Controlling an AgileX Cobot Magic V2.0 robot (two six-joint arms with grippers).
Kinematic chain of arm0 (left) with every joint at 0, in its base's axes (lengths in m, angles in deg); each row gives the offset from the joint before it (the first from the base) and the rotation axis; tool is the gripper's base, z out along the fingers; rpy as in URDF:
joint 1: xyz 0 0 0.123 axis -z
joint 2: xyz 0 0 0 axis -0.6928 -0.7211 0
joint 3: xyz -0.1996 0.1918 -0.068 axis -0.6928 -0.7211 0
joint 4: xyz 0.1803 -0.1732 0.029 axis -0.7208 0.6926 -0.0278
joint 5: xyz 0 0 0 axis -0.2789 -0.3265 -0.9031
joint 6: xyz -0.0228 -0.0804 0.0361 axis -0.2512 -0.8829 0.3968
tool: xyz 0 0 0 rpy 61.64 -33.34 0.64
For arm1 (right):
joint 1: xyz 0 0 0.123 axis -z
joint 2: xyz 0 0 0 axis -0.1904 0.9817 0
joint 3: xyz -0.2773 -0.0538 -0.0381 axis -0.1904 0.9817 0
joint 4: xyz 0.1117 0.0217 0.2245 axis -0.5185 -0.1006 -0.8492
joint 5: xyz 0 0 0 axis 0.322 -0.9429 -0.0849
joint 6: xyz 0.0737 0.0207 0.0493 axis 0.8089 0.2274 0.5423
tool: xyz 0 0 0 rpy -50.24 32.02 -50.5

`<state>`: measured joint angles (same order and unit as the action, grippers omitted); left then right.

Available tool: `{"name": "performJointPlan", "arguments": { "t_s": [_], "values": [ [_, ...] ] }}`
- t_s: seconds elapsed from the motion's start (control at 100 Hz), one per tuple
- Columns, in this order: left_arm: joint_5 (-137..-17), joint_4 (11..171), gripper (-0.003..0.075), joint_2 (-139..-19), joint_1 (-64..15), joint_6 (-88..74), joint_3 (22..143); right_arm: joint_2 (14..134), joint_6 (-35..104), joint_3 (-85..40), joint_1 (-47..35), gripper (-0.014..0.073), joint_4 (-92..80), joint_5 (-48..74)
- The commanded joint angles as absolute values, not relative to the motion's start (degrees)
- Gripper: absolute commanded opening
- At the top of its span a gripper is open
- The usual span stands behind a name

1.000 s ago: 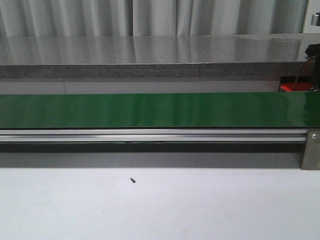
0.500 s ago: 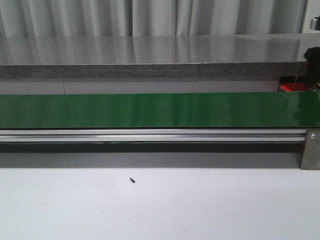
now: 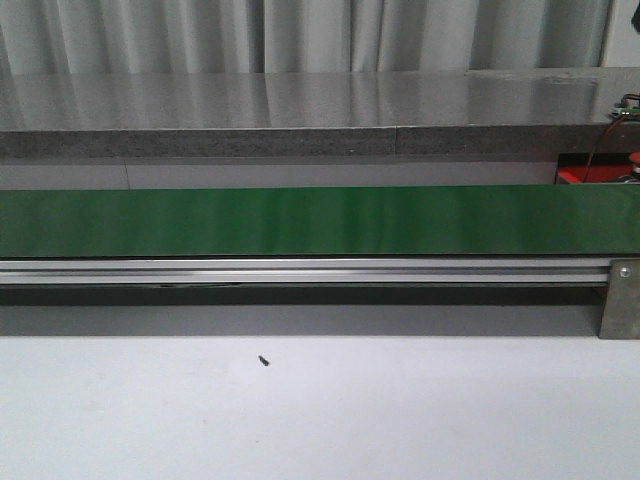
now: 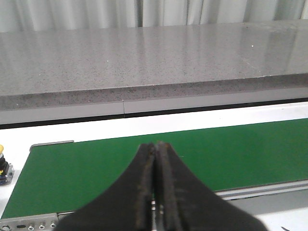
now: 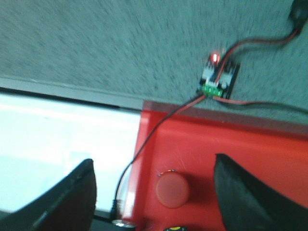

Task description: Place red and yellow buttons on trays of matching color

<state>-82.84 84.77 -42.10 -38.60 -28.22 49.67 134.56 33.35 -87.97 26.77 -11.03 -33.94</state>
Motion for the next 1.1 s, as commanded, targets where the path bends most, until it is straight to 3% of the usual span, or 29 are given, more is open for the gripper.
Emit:
{"name": "performJointPlan", "arguments": {
  "t_s": [0.0, 0.17, 0.36, 0.71, 1.09],
  "values": [
    [-78.97, 85.88, -0.0020, -42.39, -38.17, -28.23, 51.34, 126.28, 33.11, -90.01, 25.86, 0.0504, -13.24, -33.39],
    [-78.97, 85.88, -0.0020, -42.39, -38.17, -28.23, 51.34, 118.33, 33.11, -88.23, 23.22, 0.0504, -13.46, -37.00],
    [-78.97, 85.88, -0.0020, -42.39, -38.17, -28.23, 51.34, 106.69, 32.97, -77.93, 21.62, 0.0503, -13.34, -35.83],
    [-78.97, 85.88, -0.0020, -42.39, -38.17, -28.23, 51.34, 79.15, 30.56, -41.49, 21.62, 0.0503, -13.34, -19.16],
    [-78.97, 85.88, -0.0020, -42.39, -38.17, -28.23, 51.34, 55.86, 30.61, -9.05, 21.62, 0.0470, -13.90, -12.63]
  ]
}}
